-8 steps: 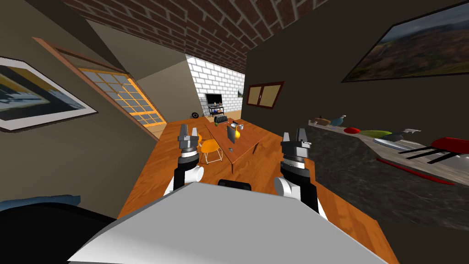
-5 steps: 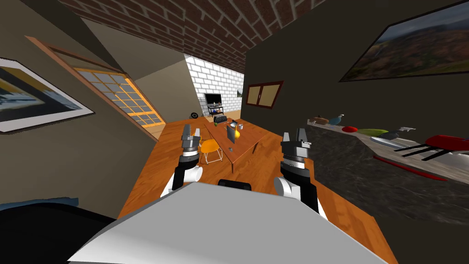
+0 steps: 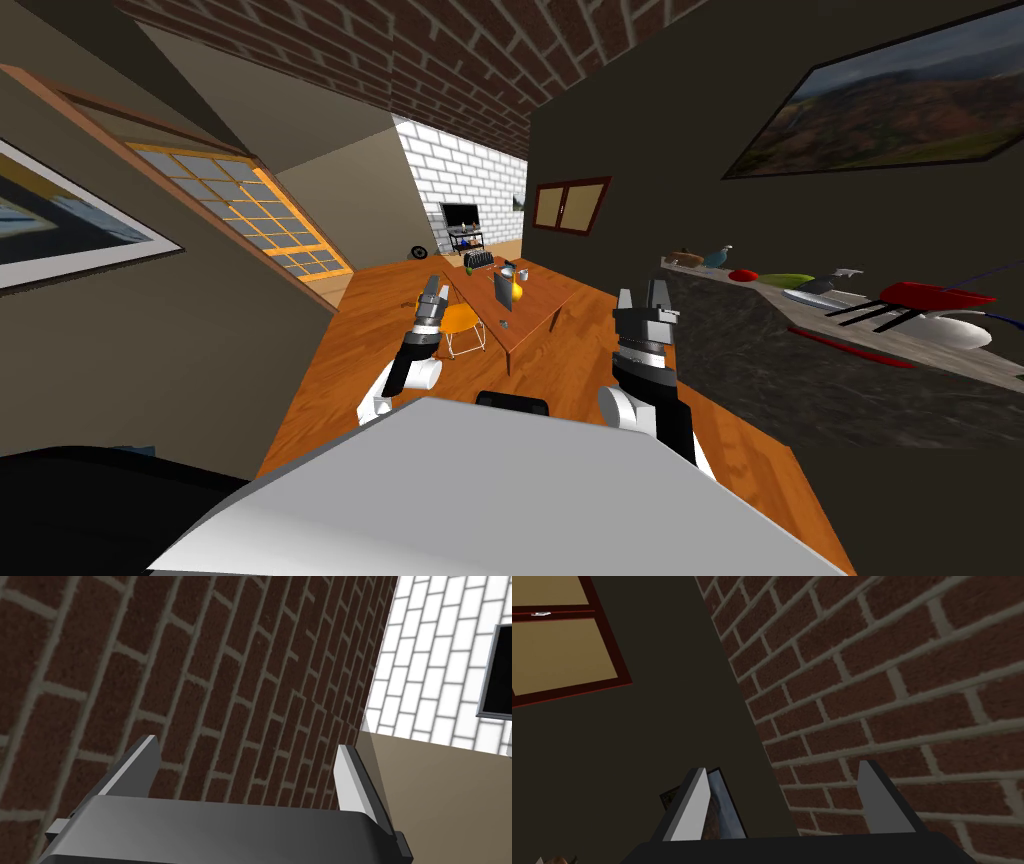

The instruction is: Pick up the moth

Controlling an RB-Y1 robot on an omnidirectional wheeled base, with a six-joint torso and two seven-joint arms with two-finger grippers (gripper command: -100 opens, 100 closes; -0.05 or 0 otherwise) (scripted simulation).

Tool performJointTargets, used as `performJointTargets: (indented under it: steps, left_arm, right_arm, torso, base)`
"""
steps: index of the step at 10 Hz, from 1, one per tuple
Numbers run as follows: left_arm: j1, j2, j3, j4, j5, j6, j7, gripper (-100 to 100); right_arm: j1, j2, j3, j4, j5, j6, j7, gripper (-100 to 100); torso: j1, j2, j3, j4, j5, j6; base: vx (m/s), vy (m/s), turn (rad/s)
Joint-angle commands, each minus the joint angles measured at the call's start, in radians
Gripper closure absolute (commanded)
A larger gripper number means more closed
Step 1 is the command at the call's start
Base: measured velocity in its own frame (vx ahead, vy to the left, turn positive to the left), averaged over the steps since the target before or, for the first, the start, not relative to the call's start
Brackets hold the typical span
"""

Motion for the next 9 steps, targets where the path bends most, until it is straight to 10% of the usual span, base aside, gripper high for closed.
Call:
performJointTargets:
  steps: [1, 9]
  left_arm:
    - [-0.020, 0.039, -0.003, 0.035, 0.000, 0.050, -0.006, -100]
    - [-0.148, 0.159, -0.024, 0.240, 0.001, 0.265, -0.033, -100]
  right_arm:
    - [0.000, 0.000, 0.000, 0.000, 0.000, 0.000, 0.000, 0]
    - [0.000, 0.000, 0.000, 0.000, 0.000, 0.000, 0.000, 0]
  torso:
    - [0.000, 0.000, 0.000, 0.000, 0.000, 0.000]
    - [-0.002, -0.002, -0.001, 0.000, 0.000, -0.001]
  base:
    - [-0.054, 0.047, -0.109]
    - [-0.043, 0.033, -0.091]
